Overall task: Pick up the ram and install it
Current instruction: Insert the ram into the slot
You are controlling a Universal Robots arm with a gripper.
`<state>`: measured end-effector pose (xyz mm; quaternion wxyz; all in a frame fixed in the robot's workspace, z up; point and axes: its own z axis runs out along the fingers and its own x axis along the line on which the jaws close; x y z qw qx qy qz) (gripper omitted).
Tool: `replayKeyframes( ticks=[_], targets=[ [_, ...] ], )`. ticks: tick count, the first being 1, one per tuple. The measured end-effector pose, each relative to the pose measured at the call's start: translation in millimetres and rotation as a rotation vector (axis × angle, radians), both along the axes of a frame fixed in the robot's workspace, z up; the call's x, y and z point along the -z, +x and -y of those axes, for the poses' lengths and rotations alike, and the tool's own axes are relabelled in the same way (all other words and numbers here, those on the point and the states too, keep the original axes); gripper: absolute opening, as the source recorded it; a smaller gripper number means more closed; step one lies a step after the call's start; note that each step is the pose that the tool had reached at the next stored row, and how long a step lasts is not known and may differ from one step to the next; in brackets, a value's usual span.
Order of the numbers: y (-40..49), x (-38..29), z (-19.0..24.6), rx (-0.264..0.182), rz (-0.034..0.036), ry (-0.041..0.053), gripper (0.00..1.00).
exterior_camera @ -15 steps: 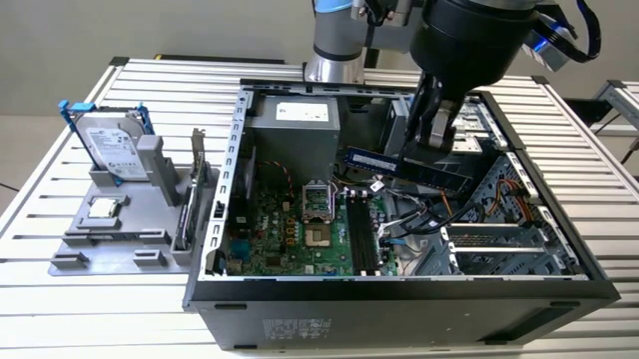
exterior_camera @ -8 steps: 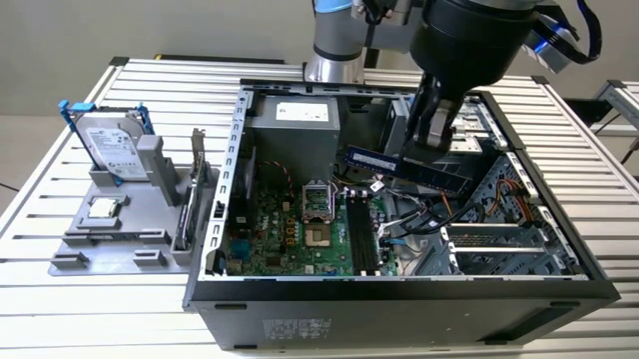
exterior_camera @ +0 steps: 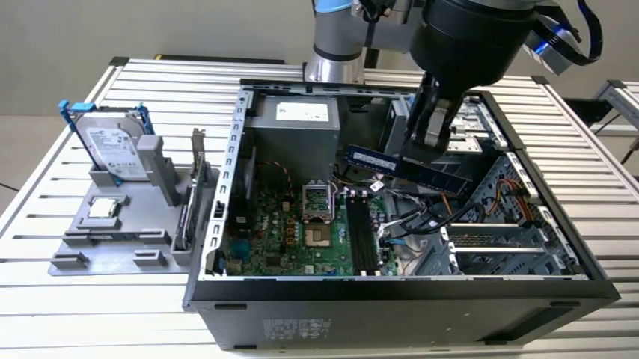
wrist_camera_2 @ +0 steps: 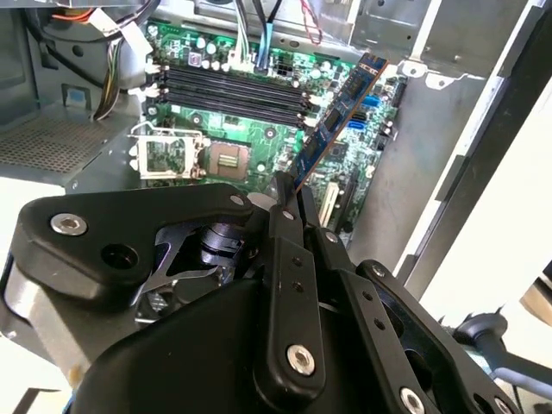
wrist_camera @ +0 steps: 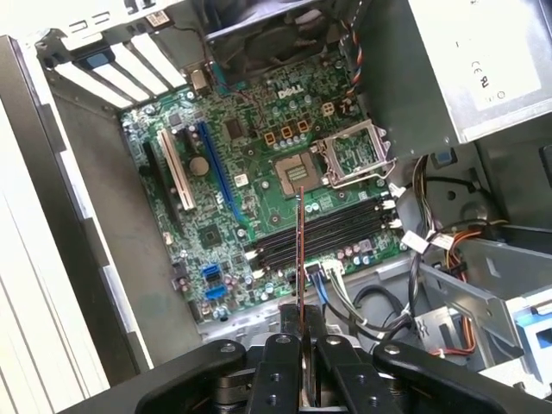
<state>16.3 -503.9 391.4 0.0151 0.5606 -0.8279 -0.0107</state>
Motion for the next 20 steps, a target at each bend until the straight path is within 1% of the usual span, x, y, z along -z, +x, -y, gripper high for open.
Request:
replayKeyframes(
  ticks=[9,20],
  targets=[
    [0.0,0.0,0.0,0.038,0.0000,0.0000,0.00],
    [0.0,0.0,0.0,0.106,0.0000,0.0000,0.00]
  ],
)
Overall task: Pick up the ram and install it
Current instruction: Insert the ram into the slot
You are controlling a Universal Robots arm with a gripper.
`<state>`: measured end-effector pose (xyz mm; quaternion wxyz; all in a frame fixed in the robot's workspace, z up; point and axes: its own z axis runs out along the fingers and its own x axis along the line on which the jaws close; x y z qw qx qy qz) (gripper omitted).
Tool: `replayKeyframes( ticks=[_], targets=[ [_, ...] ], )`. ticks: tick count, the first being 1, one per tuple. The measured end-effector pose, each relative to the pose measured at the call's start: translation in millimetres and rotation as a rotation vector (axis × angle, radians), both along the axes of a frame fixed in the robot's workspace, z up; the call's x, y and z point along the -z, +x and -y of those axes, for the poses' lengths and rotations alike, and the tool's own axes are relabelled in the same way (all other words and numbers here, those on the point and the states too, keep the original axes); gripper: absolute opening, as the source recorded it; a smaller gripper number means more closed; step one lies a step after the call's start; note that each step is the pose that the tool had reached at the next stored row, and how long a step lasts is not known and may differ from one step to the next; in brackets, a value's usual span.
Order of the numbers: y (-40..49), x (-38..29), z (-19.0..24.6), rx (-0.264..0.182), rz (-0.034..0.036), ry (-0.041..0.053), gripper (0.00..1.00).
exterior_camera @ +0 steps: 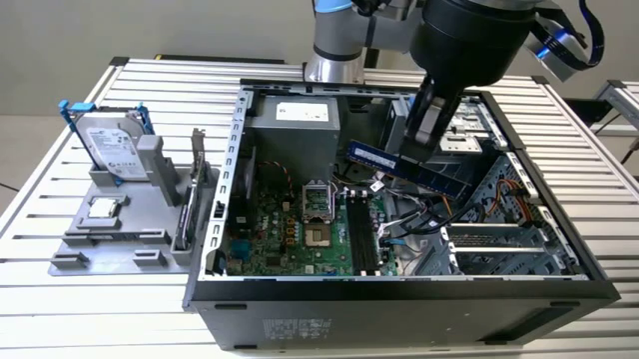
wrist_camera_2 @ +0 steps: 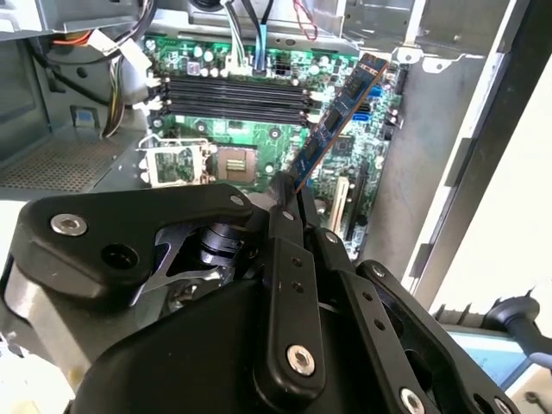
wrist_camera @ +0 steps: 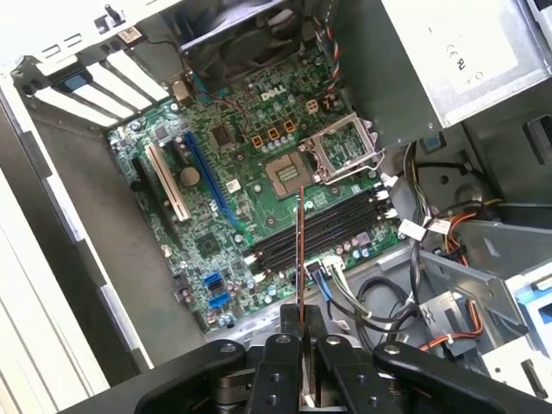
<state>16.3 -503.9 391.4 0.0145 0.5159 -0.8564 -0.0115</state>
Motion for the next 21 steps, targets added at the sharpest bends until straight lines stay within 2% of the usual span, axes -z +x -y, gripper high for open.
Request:
replayKeyframes(
  ticks=[21],
  targets=[
    [0.0,0.0,0.0,0.133,0.0000,-0.0001,0.00]
  ],
)
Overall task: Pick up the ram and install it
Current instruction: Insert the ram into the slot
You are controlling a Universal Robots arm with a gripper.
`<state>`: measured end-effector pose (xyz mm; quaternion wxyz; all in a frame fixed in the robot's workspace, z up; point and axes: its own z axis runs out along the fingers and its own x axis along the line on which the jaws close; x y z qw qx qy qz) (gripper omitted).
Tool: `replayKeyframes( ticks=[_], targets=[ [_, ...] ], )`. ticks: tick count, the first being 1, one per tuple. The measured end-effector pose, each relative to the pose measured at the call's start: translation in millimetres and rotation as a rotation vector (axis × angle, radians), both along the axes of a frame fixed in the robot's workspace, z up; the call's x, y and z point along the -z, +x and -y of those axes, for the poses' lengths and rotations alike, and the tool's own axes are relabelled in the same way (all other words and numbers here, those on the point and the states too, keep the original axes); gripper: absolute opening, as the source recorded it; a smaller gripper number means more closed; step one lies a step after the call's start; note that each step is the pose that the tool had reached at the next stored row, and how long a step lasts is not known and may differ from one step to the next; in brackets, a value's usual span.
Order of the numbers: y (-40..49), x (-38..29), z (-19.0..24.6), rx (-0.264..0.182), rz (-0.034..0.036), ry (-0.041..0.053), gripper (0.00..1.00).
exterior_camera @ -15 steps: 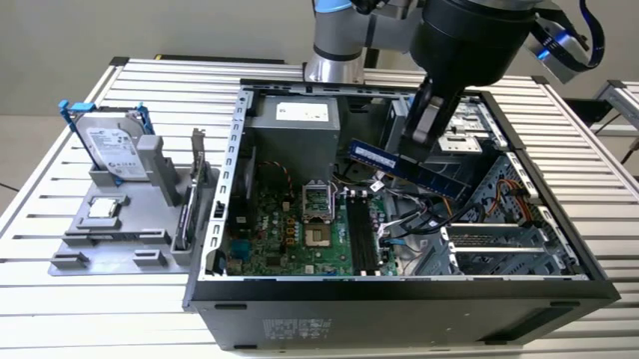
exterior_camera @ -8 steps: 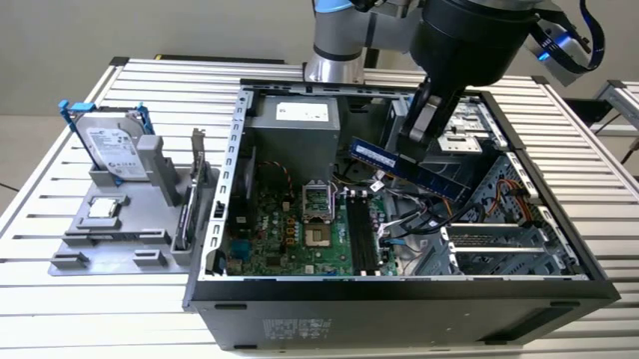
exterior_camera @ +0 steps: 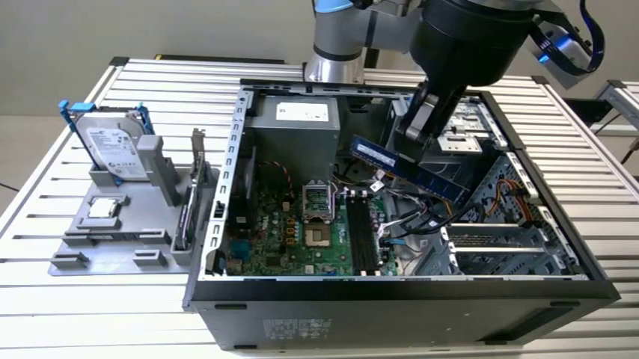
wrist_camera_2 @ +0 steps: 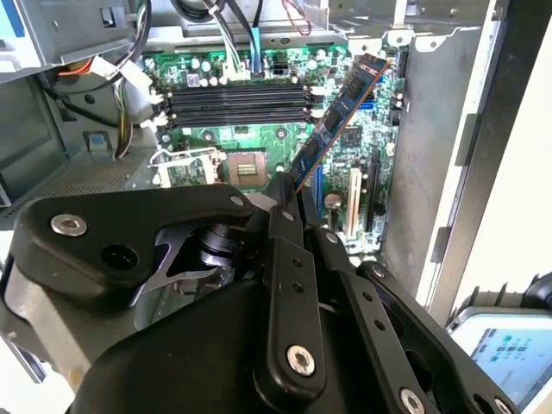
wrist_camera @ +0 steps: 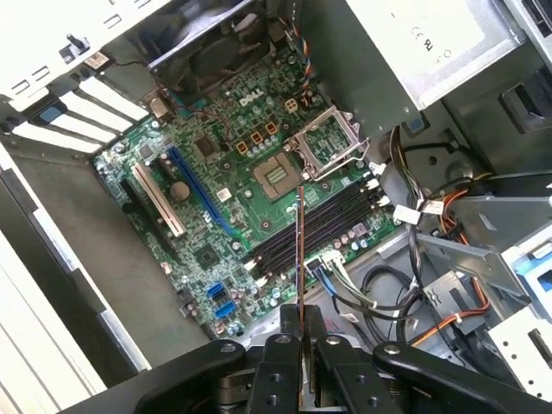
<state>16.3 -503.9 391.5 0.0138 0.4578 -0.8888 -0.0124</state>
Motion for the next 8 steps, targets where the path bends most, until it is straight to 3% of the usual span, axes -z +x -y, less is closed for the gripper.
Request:
replayKeyframes(
  ticks=[8],
  targets=[
    [0.0,0.0,0.0,0.050,0.0001,0.0000,0.00]
  ],
)
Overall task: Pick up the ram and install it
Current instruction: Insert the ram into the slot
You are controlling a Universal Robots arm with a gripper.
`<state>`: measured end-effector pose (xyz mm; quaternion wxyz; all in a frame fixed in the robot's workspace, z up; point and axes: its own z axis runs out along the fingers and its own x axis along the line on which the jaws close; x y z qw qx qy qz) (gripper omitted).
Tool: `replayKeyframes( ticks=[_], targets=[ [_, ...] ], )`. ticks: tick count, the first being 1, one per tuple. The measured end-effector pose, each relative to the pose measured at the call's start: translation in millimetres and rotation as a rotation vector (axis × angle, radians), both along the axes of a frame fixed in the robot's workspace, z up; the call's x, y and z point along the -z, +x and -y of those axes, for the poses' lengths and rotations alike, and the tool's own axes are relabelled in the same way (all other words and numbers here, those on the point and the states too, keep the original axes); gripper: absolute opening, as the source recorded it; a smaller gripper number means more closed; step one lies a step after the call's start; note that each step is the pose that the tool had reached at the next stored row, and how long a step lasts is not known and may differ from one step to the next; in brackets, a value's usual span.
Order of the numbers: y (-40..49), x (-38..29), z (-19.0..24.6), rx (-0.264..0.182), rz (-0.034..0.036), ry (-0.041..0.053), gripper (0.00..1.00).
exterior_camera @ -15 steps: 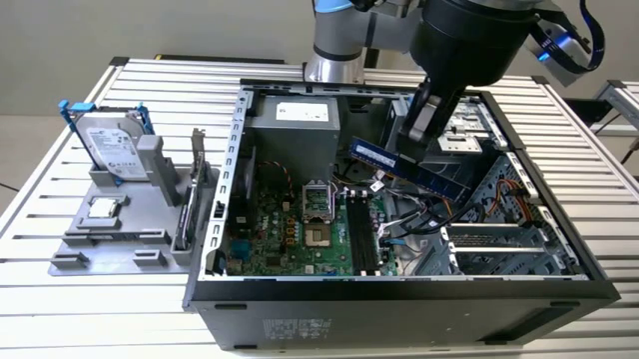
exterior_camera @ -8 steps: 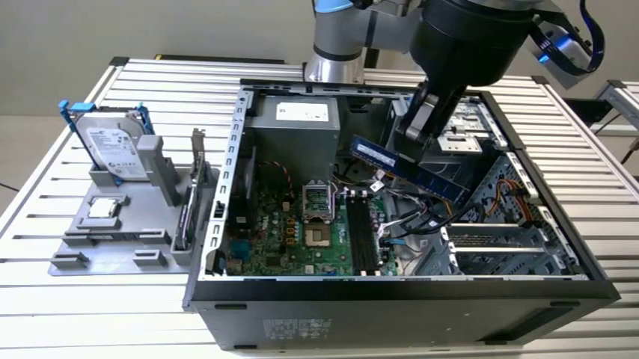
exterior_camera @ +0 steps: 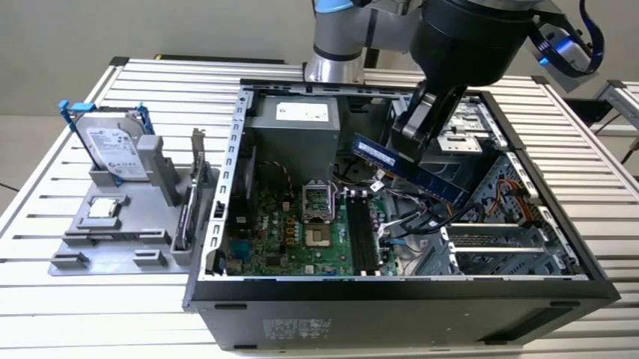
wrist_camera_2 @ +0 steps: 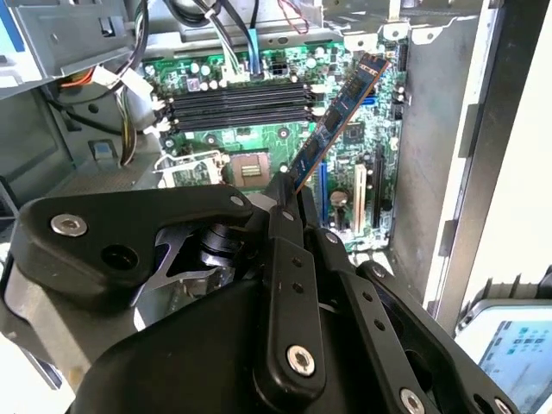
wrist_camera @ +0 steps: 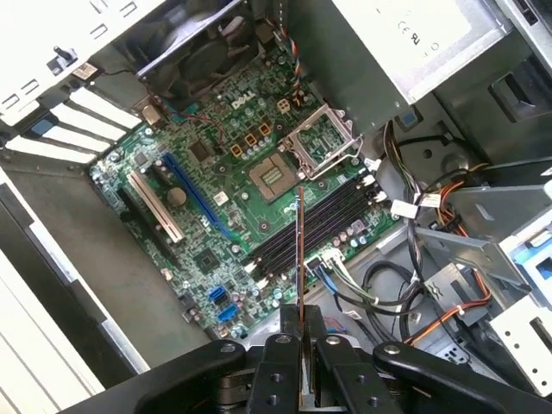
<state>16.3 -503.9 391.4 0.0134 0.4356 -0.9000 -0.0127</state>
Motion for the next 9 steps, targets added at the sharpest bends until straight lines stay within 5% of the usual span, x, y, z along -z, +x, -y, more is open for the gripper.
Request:
replayKeyframes(
  ticks=[9],
  targets=[
    [0.0,0.0,0.0,0.054,-0.0001,0.0001,0.00]
  ],
)
